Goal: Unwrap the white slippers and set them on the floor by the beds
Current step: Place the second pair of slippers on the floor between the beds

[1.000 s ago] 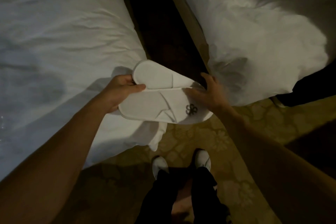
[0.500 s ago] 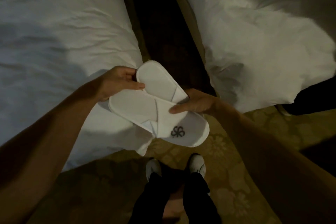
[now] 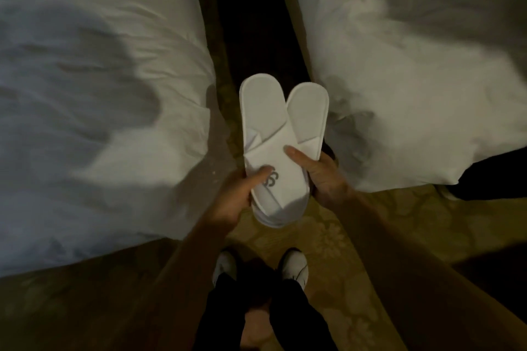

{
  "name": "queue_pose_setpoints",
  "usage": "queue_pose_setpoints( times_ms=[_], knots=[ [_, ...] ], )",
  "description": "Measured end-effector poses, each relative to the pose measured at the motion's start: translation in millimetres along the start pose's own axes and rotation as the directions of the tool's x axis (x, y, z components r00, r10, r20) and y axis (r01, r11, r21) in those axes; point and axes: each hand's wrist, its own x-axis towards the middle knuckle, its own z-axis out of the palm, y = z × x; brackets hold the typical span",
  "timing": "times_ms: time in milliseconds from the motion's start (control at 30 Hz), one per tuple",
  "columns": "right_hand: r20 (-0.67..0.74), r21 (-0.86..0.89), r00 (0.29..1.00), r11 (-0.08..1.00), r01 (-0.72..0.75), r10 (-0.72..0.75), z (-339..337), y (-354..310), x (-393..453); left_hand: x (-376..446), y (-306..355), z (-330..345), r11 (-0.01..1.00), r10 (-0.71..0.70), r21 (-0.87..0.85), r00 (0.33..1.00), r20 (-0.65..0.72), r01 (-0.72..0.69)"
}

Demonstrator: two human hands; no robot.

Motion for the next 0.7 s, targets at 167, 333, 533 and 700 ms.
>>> queue_pose_setpoints(
  times_ms=[167,333,533,700],
  knots=[
    [-0.03,0.04,0.99,0.99,-0.134,0.135,-10,12,1,12,-43,10,0.997,0.081,0.018,0.965,-0.249,-0.079],
    [-0.109,0.003,0.969,0.975,-0.224,0.223,-26,46,0,22,-67,7,0.996,0.077,-0.022,0.931,-0.356,-0.09],
    [-0.218,-0.161,0.975,0.984,-0.082,0.045,-39,66,13,59,-89,3,0.999,0.031,-0.018,0.908,-0.418,-0.042],
    [-0.358,-0.34,0.931,0.938,-0.065,-0.065,-46,78,44,102,-95,-4,0.997,0.057,-0.018,0.907,-0.417,-0.071]
  ],
)
